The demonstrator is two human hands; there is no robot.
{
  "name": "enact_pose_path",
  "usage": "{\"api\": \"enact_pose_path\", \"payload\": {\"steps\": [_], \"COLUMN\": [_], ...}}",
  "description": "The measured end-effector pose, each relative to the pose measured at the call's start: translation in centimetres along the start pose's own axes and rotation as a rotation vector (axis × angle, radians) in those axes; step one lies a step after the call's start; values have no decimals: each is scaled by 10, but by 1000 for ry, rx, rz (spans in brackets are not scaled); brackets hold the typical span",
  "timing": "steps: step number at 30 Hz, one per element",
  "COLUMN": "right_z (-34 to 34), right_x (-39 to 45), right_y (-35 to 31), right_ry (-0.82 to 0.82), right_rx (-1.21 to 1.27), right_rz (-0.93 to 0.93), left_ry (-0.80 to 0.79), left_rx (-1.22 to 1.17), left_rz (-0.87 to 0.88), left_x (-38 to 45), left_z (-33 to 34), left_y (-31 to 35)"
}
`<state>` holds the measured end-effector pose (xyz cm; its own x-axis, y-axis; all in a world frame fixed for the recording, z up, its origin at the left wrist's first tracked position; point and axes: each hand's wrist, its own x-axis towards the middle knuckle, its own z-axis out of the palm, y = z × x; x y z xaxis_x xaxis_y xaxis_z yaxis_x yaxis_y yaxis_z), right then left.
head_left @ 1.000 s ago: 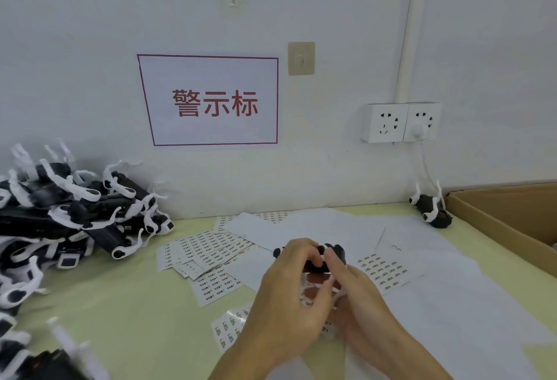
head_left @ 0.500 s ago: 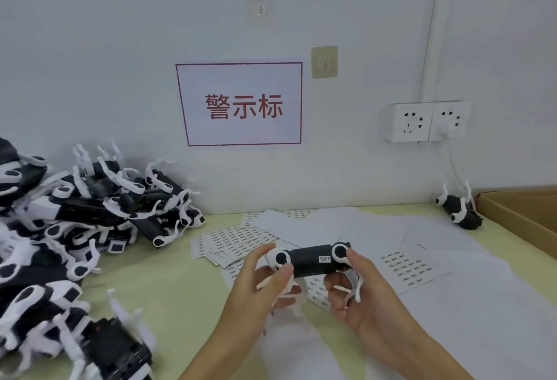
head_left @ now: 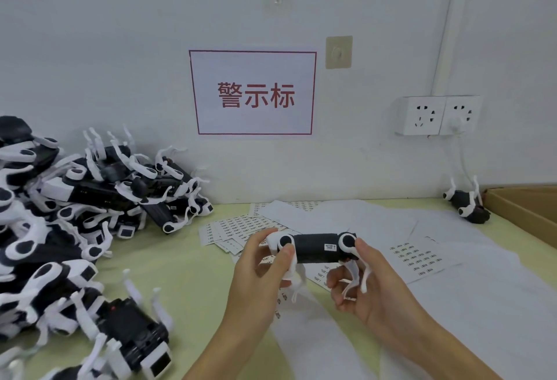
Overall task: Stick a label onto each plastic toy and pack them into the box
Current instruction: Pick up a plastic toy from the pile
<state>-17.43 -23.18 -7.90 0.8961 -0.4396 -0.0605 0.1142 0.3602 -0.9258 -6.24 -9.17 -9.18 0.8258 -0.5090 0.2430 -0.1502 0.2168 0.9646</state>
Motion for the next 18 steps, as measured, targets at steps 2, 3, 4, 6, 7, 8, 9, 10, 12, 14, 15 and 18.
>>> {"api": "enact_pose_path", "payload": {"steps": [2,3,4,6,7,8,9,10,12,14,15,18], "right_z": [-2,-2,-3,-5,-6,-7,-8,-9,-11,-13,-14,-16], "right_x": [0,0,-1,-2,-2,-2,-1,-1,0,0,0,3], "right_y": [0,0,0,1,1,2,2,2,2,1,1,1], "right_ry": [-15,-26,-37,-58,-66,-69,-65,-58,-57,-67,-68,-72], "right_rx": [-20,-45,-69,-86,-86,-86,-88,-93,-101,-106,-108,-114], "right_rz": [-18,-24,-29,-40,-48,-56,-66,-80,-103,-107,-106,-117], "left_ry": [-30,-44,-60,-71,-69,-66,-61,-59,-67,-90,-102,-115], "left_rx": [27,29,18,-36,-56,-61,-53,-38,-13,-9,-11,-20], "left_rz": [19,27,33,20,19,31,46,62,86,95,96,100], "left_x": [0,-1,-1,-1,-1,-2,-2,-2,-2,-2,-2,-1], "left_z": [-1,-2,-2,-3,-3,-2,-2,-2,-3,-5,-6,-7], "left_y": [2,4,5,4,4,4,4,4,2,0,0,-3]}}
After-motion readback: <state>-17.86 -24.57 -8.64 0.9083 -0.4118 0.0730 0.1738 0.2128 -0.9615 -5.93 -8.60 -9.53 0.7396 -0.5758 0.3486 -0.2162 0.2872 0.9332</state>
